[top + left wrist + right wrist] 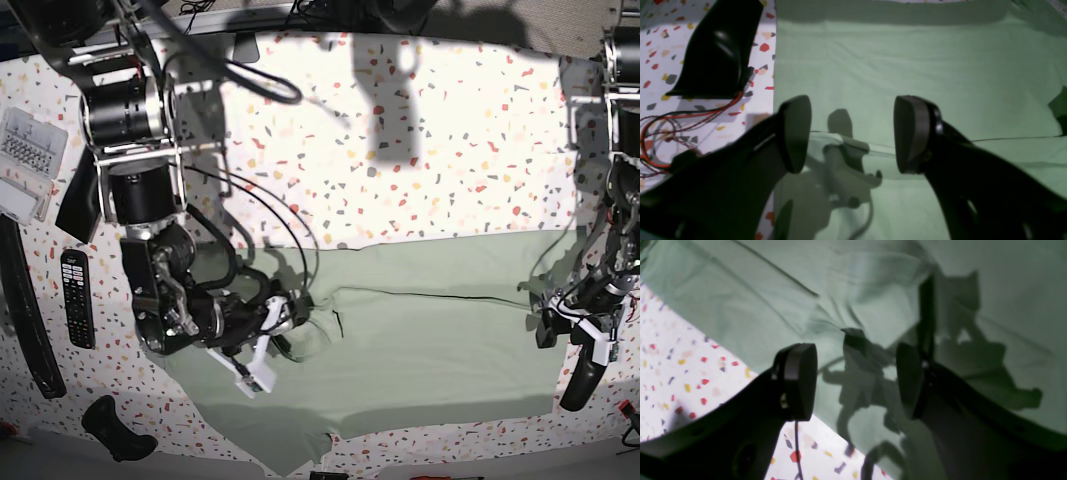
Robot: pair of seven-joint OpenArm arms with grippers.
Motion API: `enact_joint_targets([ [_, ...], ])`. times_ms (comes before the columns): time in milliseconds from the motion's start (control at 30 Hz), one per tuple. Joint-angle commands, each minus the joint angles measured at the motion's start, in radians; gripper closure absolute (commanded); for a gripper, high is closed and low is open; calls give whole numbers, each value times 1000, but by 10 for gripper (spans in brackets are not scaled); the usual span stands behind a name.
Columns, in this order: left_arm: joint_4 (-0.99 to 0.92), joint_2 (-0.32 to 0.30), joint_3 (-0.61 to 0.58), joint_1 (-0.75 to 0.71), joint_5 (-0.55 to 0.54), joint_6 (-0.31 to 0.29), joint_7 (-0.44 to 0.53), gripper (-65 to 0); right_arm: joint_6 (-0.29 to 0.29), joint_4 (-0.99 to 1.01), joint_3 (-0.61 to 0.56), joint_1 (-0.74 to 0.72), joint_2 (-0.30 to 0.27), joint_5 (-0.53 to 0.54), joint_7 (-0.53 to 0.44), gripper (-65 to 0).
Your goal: Fold the T-shirt properly
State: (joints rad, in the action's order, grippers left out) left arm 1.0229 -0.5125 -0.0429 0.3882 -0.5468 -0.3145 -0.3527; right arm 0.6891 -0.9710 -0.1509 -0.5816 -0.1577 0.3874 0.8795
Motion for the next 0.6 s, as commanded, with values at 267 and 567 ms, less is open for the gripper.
enact_joint_targets([
  [267, 18, -17, 8, 27, -12, -1, 24, -363, 2, 228, 5, -177, -5, 10, -25, -359],
  [567, 18, -17, 8, 27, -12, -1, 24, -363, -78, 366, 5, -256, -3, -80, -75, -359],
])
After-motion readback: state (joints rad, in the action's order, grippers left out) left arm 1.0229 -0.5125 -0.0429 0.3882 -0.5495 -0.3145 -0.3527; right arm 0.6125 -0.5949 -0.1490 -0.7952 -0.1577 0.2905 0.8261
